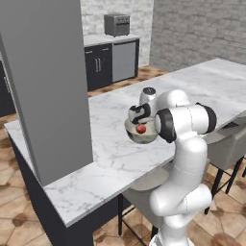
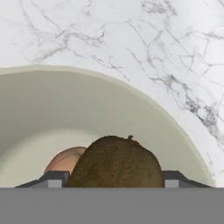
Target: Retrieve the peach and kiwi from the fridge and place them into the bowl on the dining table.
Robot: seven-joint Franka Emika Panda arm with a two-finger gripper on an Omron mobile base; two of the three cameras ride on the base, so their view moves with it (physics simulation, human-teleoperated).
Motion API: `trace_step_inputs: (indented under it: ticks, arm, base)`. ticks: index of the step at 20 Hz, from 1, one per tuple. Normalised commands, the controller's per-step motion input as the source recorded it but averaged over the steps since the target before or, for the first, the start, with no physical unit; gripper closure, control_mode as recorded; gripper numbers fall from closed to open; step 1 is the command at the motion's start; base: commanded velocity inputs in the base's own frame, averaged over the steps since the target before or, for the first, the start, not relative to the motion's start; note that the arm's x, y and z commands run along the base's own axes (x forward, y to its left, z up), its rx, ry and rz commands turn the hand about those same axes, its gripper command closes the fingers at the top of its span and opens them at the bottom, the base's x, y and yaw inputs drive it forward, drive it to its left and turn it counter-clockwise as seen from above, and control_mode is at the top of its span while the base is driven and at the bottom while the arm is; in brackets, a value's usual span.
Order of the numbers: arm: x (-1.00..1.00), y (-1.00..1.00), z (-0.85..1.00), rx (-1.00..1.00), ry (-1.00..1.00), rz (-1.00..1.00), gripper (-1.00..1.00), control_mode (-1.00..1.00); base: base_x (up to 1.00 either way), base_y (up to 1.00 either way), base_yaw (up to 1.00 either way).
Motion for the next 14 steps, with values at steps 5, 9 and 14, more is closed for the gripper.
trace_step_inputs:
  ticks: [5,9,14]
  arm:
    - [-0.38,-0.01,0.04,0.00,-0.01,0.00,-1.00,-1.00]
    - [-0.43,-0.01,0.28,0.00,-0.08,0.00,-1.00,-1.00]
    - [-0.32,-0.01,0.80,0.00,-0.14,0.00,-1.00,-1.00]
  base:
    - [0.00,0.00,0.00]
    - [0.00,0.00,0.00]
    - [0.00,0.00,0.00]
